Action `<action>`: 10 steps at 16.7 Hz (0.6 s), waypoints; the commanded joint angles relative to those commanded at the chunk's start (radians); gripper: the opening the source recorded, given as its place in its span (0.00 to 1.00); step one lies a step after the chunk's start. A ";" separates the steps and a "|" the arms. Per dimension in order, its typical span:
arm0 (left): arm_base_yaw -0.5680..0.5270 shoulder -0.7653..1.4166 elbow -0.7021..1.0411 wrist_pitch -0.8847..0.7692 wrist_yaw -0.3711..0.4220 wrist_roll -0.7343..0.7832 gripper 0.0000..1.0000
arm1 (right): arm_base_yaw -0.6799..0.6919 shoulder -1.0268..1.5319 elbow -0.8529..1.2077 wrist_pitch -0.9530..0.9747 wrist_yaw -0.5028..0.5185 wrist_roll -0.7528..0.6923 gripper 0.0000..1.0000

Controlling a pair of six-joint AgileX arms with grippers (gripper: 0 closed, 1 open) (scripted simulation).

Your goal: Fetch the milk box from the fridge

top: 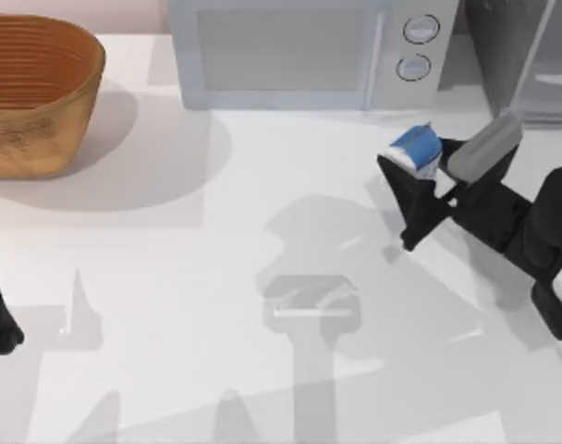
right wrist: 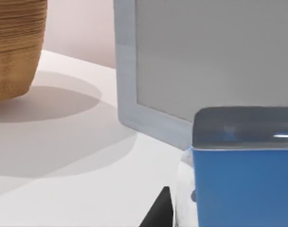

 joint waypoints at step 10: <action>0.000 0.000 0.000 0.000 0.000 0.000 1.00 | 0.080 0.159 0.265 -0.104 0.076 -0.005 0.00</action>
